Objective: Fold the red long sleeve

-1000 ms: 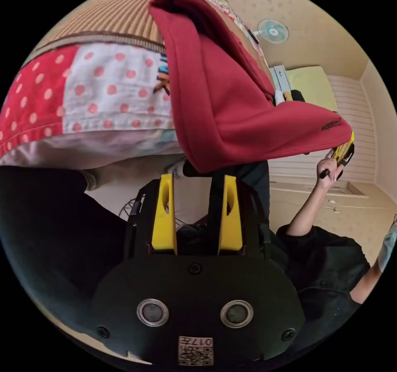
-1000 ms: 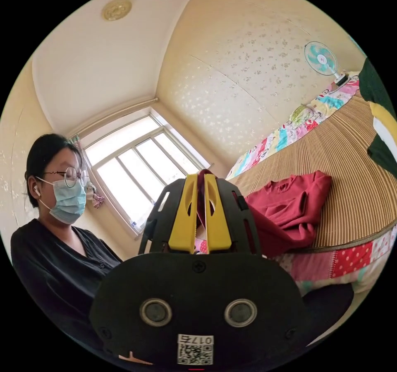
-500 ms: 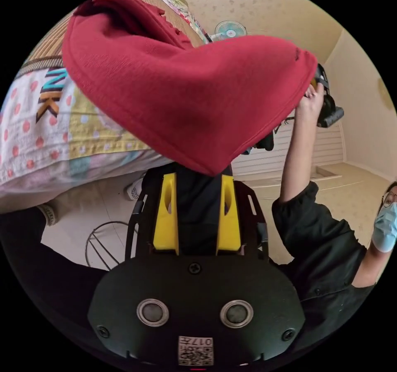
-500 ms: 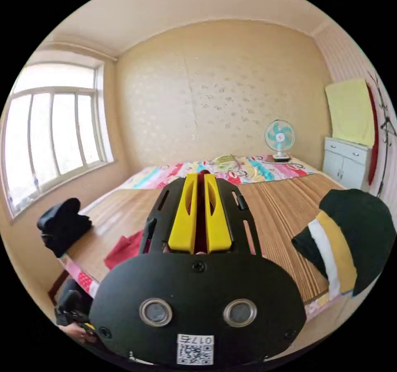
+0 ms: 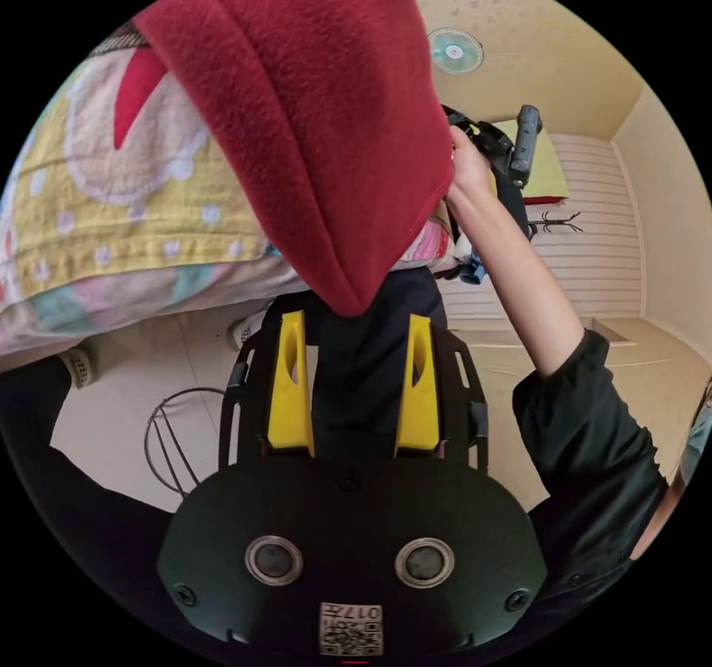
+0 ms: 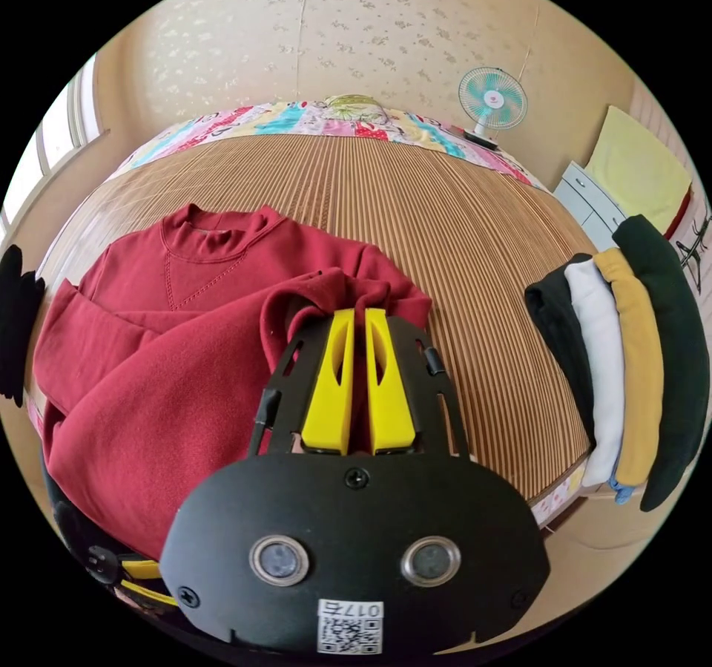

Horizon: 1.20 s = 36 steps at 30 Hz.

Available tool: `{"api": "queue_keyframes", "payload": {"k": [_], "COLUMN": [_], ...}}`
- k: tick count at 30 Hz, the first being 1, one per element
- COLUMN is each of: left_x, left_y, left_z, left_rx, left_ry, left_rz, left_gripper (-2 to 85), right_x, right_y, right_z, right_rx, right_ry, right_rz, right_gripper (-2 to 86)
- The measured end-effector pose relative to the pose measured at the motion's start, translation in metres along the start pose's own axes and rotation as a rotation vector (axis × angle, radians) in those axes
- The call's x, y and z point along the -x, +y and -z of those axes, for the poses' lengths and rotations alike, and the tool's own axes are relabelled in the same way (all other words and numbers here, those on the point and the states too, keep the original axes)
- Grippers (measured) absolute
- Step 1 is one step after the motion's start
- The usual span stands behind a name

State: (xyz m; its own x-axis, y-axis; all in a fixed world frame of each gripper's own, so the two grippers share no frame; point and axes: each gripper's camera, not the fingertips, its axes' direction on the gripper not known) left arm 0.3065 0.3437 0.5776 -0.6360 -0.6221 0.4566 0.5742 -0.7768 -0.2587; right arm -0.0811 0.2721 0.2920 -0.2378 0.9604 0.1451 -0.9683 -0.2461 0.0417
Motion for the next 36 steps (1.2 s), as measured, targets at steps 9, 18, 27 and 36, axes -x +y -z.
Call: {"api": "queue_keyframes", "payload": {"k": [9,18,27,36], "left_x": [-0.010,-0.107,-0.085,0.010], "left_y": [0.014,0.103,0.174,0.131], "left_z": [0.020,0.241,0.407,0.389], "left_rx": [0.094,-0.159,-0.467,-0.556], "left_ry": [0.289,0.339,0.453,0.481], "left_rz": [-0.112,-0.708,-0.909,-0.508], "left_gripper": [4.4,4.2,4.4,4.3], "right_x": [-0.025,-0.109,-0.231,-0.268], "right_y": [-0.002,0.047,0.211,0.258], "right_z": [-0.004,0.112,0.275,0.152], "right_rx": [0.013,-0.112,-0.775,-0.536], "right_ry": [-0.086,-0.488,-1.271,-1.199], "right_rz": [-0.039,-0.124,0.278,-0.369], "right_gripper": [3.1,3.1,3.1,2.9]}}
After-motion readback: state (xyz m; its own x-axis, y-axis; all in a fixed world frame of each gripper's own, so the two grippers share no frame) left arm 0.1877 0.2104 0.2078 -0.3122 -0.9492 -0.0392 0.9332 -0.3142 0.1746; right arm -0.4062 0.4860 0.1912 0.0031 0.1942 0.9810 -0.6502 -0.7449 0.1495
